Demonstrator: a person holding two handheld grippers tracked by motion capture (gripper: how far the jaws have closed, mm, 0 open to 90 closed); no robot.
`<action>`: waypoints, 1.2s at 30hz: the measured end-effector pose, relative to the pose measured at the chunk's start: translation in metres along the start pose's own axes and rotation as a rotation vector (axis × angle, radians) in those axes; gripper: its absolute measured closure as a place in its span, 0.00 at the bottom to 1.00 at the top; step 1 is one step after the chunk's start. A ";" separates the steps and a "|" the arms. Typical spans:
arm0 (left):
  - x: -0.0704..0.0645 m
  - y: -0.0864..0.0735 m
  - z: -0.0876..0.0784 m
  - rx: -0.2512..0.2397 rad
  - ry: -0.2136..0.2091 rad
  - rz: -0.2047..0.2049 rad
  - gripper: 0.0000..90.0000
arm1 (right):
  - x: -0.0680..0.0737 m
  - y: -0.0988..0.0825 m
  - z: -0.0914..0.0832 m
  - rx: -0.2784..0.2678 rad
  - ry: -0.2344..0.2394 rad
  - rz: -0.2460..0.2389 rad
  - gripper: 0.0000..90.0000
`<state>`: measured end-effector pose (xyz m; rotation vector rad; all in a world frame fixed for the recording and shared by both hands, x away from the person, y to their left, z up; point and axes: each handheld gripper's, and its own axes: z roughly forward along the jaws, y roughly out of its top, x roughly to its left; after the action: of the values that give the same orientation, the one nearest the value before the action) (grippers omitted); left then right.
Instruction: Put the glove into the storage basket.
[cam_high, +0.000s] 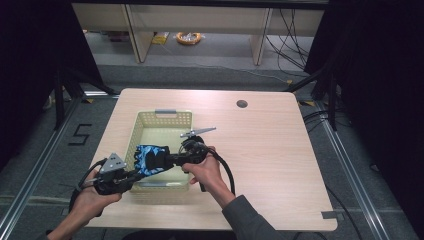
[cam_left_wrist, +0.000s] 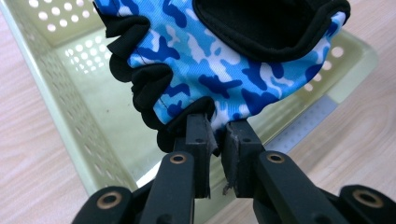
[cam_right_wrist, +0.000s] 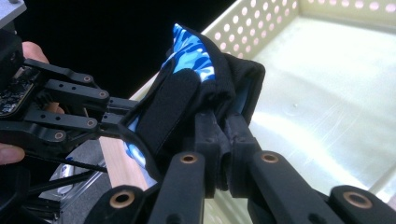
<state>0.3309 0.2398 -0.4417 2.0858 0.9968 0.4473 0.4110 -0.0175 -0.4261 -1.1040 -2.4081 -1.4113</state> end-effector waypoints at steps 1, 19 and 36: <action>0.001 -0.001 0.000 0.008 0.000 -0.001 0.89 | 0.000 0.000 0.002 0.004 0.001 0.011 0.96; 0.021 -0.003 -0.008 0.036 -0.061 -0.066 0.69 | -0.011 0.000 0.022 0.039 0.007 0.093 0.96; 0.010 0.002 -0.023 -0.042 -0.088 -0.084 0.65 | -0.019 0.004 0.026 0.055 -0.033 0.147 0.96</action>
<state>0.3245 0.2577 -0.4255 2.0003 1.0103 0.3291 0.4332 -0.0052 -0.4468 -1.2714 -2.3187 -1.2836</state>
